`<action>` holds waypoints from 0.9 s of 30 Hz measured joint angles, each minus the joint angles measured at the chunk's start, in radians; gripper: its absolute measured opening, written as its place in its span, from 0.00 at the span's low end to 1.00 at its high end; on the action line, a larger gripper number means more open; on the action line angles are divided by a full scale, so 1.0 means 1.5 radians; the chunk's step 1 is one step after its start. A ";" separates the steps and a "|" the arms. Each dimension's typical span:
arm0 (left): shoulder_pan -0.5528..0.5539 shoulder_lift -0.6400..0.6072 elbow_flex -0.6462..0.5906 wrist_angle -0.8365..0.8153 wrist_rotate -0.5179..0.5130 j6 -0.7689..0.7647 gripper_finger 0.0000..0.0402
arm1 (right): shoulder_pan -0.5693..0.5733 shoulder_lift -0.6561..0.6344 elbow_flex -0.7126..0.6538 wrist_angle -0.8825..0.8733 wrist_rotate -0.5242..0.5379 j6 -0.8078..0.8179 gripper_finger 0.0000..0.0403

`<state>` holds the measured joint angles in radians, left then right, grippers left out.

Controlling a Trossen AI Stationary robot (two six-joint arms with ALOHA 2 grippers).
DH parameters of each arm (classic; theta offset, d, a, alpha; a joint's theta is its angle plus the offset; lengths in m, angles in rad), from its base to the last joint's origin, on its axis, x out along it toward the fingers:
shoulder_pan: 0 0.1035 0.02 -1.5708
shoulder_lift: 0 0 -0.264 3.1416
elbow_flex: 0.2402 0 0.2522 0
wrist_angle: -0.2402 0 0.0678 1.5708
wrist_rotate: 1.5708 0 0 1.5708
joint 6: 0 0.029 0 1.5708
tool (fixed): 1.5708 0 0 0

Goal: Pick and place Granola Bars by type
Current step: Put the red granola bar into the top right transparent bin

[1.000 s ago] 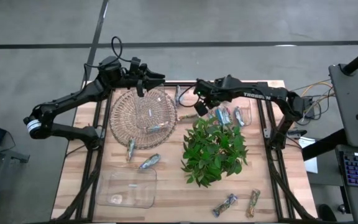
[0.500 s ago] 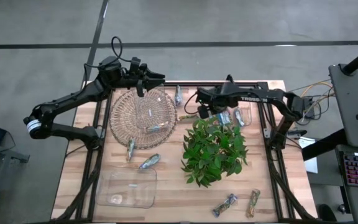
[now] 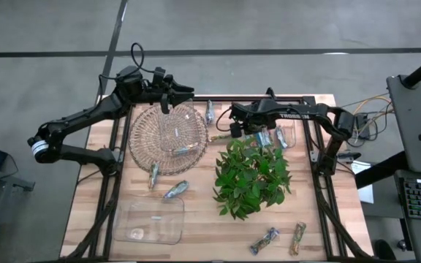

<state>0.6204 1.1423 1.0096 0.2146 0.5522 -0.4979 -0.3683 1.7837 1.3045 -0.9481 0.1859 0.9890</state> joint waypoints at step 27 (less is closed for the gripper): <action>0.000 0.000 0.000 0.000 0.000 0.000 0.39 | 0.051 -0.025 0.064 -0.077 0.003 -0.068 0.03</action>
<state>0.6205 1.1423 1.0096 0.2142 0.5524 -0.4979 -0.2914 1.7469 1.3999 -1.0629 0.1909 0.8875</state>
